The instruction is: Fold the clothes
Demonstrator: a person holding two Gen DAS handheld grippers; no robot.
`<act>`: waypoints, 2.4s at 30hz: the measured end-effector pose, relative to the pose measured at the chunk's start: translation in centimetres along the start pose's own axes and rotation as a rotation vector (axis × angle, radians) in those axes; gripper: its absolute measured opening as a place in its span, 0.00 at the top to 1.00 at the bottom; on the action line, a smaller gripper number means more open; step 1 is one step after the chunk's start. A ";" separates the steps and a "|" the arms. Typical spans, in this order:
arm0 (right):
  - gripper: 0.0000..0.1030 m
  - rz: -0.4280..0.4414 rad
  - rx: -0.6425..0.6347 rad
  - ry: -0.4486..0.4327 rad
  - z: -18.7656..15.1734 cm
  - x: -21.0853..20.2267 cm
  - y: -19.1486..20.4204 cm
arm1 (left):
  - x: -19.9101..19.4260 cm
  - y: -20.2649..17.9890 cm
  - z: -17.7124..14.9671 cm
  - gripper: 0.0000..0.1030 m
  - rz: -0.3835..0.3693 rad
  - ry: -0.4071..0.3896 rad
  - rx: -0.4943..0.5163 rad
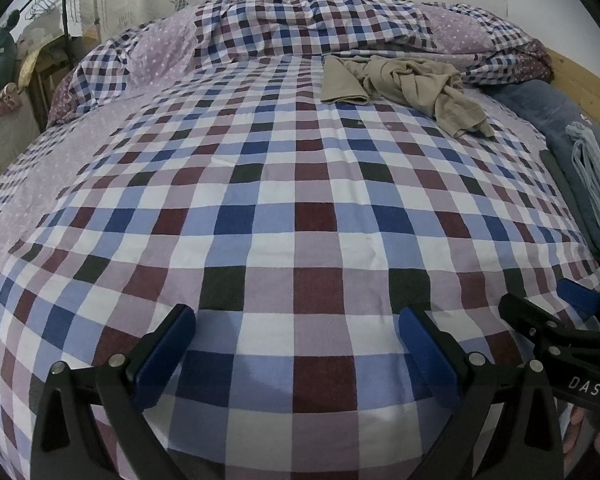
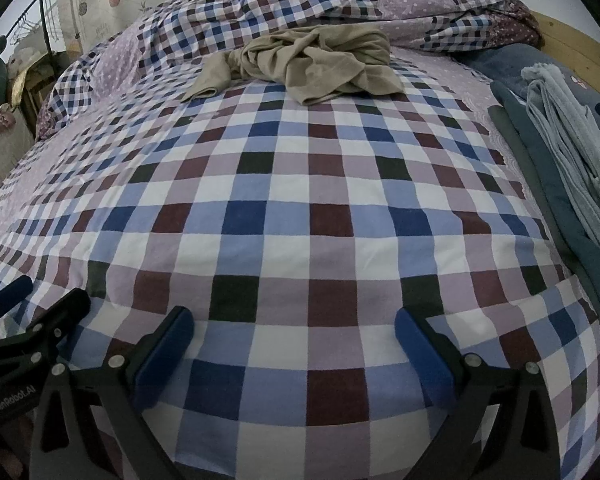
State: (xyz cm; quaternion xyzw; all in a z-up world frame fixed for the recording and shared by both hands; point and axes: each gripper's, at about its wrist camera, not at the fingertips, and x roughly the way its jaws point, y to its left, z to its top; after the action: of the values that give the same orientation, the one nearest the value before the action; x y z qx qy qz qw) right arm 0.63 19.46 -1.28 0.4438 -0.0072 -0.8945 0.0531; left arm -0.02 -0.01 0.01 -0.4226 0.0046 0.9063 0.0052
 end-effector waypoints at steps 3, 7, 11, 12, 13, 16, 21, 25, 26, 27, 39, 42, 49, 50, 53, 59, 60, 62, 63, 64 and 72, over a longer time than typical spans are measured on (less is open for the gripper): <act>0.00 0.004 0.004 -0.003 -0.1 -0.1 0.0 | -0.1 -0.1 0.0 0.00 0.001 0.002 -0.001; 0.00 0.017 0.013 -0.005 -0.2 -0.3 -0.1 | 0.0 -0.1 0.2 0.00 -0.002 0.006 -0.003; 0.00 0.028 0.023 -0.003 0.0 -0.6 -0.1 | -0.2 0.0 0.3 0.00 -0.012 0.006 -0.009; 0.00 0.034 0.029 -0.005 0.2 -0.6 -0.2 | -0.2 0.0 0.4 0.00 -0.014 0.006 -0.011; 0.00 0.048 0.047 -0.013 0.3 -0.8 -0.5 | -0.3 0.1 0.4 0.00 -0.017 0.004 -0.012; 0.00 0.117 0.135 -0.067 1.0 -1.6 -1.8 | -0.8 0.4 0.6 0.00 -0.034 -0.006 -0.026; 0.00 0.207 0.271 -0.155 2.8 -2.6 -3.8 | -1.8 1.5 1.1 0.00 -0.055 -0.031 -0.076; 0.00 0.197 0.307 -0.180 5.0 -2.9 -4.4 | -3.0 2.6 2.0 0.00 -0.093 -0.080 -0.113; 0.00 0.200 0.301 -0.195 5.7 -3.1 -4.5 | -3.5 2.9 2.2 0.00 -0.102 -0.095 -0.122; 0.00 0.197 0.288 -0.211 6.3 -3.2 -4.3 | -3.9 3.1 2.3 0.00 -0.112 -0.110 -0.130; 0.05 0.142 0.119 -0.305 12.5 0.4 -3.5 | -6.7 4.9 3.0 0.00 -0.199 -0.264 -0.189; 0.24 0.126 0.108 -0.289 13.6 1.9 -3.7 | -6.5 5.0 3.2 0.00 -0.205 -0.255 -0.193; 0.34 0.094 0.118 -0.229 15.7 6.2 -4.7 | -5.7 4.8 3.2 0.00 -0.206 -0.227 -0.188; 0.34 0.097 0.118 -0.218 15.9 6.7 -4.7 | -5.6 4.7 3.2 0.00 -0.206 -0.224 -0.186; 0.38 0.110 0.114 -0.187 16.3 7.9 -4.5 | -5.2 4.6 3.1 0.00 -0.205 -0.212 -0.182; 0.45 0.097 0.046 -0.107 16.7 10.1 -2.8 | -4.6 4.4 2.8 0.00 -0.204 -0.189 -0.180; 0.50 0.090 0.038 -0.102 16.8 10.2 -2.7 | -4.6 4.3 2.8 0.00 -0.203 -0.187 -0.179; 0.94 0.096 0.041 -0.101 16.8 10.2 -2.7 | -4.6 4.3 2.8 0.00 -0.202 -0.187 -0.178; 0.96 0.100 0.044 -0.100 16.9 10.2 -2.7 | -4.6 4.4 2.9 0.00 -0.204 -0.187 -0.179; 0.96 0.101 0.045 -0.103 16.8 10.0 -2.7 | -4.6 4.4 2.9 0.00 -0.206 -0.187 -0.180; 0.98 0.172 0.030 -0.157 14.8 6.4 -1.6 | -4.2 5.6 2.9 0.00 -0.311 -0.159 -0.268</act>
State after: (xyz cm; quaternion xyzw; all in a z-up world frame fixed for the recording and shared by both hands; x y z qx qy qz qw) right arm -15.16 19.92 2.49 0.3710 -0.0626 -0.9184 0.1223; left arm 0.37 -5.60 5.14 -0.3422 -0.1815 0.9176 0.0893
